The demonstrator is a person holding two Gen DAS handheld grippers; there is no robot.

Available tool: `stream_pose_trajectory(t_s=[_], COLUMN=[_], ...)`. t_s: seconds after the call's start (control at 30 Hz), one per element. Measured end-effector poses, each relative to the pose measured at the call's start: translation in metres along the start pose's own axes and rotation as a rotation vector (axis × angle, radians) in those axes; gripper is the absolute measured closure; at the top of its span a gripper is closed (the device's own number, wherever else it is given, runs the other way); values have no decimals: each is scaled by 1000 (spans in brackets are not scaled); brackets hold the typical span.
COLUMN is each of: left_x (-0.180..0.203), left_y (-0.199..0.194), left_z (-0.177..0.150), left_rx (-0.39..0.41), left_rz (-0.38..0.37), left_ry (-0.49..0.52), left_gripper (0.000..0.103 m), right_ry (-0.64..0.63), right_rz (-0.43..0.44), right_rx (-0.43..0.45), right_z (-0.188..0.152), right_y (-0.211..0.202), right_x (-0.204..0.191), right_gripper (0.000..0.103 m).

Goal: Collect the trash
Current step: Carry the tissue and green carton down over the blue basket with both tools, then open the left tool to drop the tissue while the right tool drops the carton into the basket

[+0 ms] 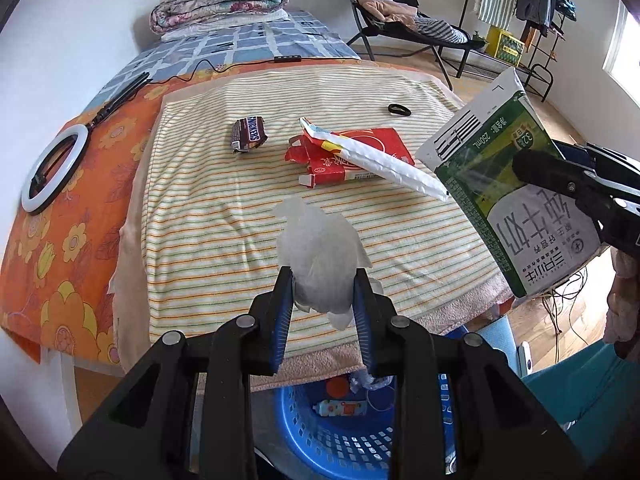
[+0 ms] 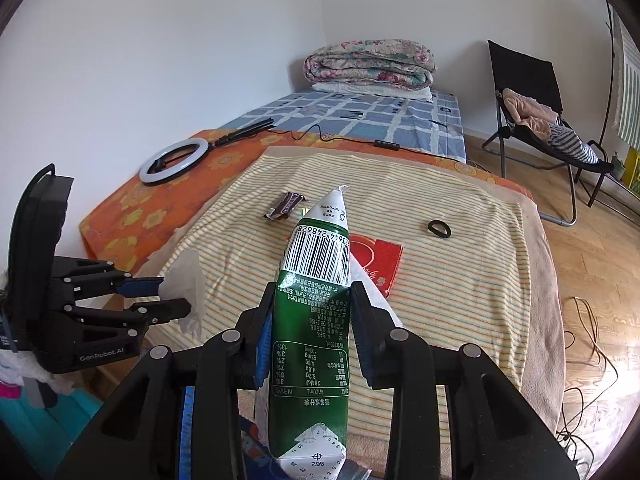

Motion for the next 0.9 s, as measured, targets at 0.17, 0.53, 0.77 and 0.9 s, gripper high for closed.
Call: stream_pose_trajectory(t_s=[0.17,0.53,0.77,0.9], left_x=[6,19,25,25], left_y=[-6,-6,3,8], left_z=[-23,-74,-97,-108], left_rx=[-23,-88,-137,-160], left_rz=[-12,-39,-47,-47], left_ry=[-2,-4,0,1], left_gripper=[75,75,75,75], right_ry=[5,-18,-36,-54], right_rz=[21,68,98,104], right_rx=[-27,-104,-164,-182], right_z=[-25,-78,-103,-112], right_y=[-13,-24,-20,-17], right_x=[-10,-35,-49,-55], right_gripper=[71,71,71,71])
Point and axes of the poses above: each gripper's, at about its wrist camera, not at the fingertips, and y roughly the way its jaws point, x to its right, z to its top, the point moved 3 cm from there along y, roughly the way its jaws point, and after that the axes turned 7 degrees about x, right-handed, at the moved point
